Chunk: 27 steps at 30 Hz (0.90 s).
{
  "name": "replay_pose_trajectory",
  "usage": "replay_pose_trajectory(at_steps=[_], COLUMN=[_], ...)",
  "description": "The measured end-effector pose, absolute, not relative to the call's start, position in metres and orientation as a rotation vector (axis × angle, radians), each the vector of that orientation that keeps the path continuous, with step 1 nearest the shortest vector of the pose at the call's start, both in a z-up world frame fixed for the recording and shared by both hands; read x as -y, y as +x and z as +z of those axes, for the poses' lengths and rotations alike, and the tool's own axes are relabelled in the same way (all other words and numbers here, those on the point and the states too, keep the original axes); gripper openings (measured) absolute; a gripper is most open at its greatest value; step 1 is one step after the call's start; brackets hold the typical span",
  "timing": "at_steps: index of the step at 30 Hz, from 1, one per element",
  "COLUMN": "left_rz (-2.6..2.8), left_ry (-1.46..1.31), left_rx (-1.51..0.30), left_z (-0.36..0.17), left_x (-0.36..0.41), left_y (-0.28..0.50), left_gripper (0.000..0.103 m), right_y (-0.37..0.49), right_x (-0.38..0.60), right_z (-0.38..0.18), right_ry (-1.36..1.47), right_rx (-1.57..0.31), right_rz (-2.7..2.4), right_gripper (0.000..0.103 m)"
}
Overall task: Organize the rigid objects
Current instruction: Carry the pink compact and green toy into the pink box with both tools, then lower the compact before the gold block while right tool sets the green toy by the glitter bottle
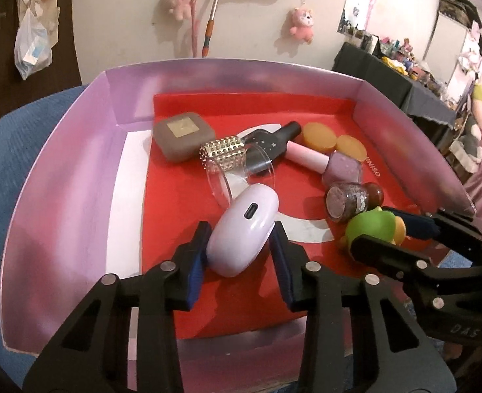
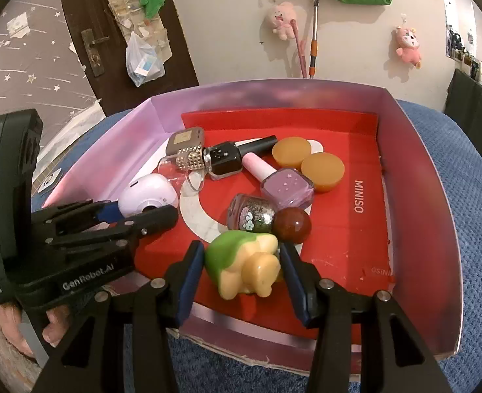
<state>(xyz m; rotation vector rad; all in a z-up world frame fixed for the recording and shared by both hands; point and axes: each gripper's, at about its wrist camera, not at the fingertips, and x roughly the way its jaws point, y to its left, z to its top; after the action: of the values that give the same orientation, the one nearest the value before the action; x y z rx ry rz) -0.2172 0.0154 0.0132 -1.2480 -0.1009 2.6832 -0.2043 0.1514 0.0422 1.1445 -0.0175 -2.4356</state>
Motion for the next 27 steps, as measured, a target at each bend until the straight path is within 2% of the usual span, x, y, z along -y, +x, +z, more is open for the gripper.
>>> replay_pose_trajectory(at_steps=[16, 20, 27], left_rz=[2.664, 2.669, 2.688], left_ry=[-1.251, -1.249, -1.226], left_rx=[0.132, 0.132, 0.150], left_z=[0.0137, 0.0149, 0.0185], left_x=[-0.0127, -0.0128, -0.0101], left_y=[-0.2157, -0.2135, -0.2086], left_gripper=[0.037, 0.045, 0.045], right_y=[-0.2048, -0.2041, -0.1995], right_x=[-0.1500, -0.1489, -0.1472], right_z=[0.0446, 0.0447, 0.0489], right_ry=[1.150, 1.147, 1.130], right_rx=[0.023, 0.026, 0.018], right_rz=[-2.430, -2.422, -2.424], right_gripper=[0.052, 0.056, 0.062])
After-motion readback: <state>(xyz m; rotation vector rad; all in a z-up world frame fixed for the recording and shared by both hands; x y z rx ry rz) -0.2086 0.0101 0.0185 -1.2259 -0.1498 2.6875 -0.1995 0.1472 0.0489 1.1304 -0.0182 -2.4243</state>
